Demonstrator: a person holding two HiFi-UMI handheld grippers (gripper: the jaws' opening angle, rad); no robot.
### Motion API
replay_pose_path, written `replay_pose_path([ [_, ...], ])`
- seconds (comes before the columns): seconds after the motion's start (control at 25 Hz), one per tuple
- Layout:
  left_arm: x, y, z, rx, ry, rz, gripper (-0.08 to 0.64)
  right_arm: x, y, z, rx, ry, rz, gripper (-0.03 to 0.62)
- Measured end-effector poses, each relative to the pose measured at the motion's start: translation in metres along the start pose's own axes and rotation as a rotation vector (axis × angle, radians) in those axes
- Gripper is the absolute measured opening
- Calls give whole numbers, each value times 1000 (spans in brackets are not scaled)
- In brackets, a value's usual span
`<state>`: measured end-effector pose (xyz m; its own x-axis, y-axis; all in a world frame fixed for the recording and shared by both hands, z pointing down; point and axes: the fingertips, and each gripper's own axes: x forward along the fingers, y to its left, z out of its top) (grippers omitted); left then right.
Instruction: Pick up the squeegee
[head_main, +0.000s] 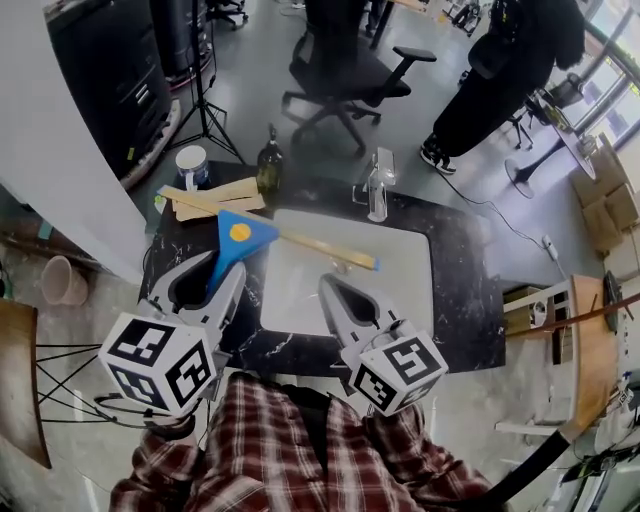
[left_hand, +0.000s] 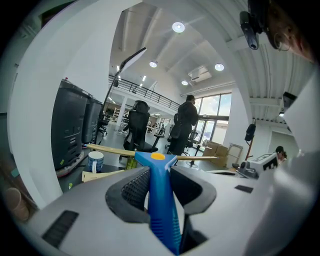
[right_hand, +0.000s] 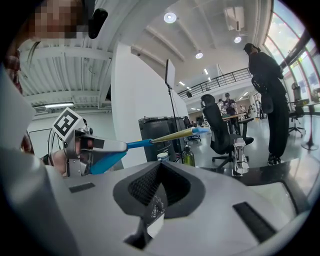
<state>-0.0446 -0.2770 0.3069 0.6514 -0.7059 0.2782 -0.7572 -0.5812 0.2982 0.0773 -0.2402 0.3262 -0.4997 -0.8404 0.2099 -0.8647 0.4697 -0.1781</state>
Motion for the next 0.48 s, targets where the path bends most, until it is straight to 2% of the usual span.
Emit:
replay_pose_path([
  [0.48, 0, -1, 1, 17, 5, 18, 141, 2, 4, 5, -5, -9, 38, 11],
])
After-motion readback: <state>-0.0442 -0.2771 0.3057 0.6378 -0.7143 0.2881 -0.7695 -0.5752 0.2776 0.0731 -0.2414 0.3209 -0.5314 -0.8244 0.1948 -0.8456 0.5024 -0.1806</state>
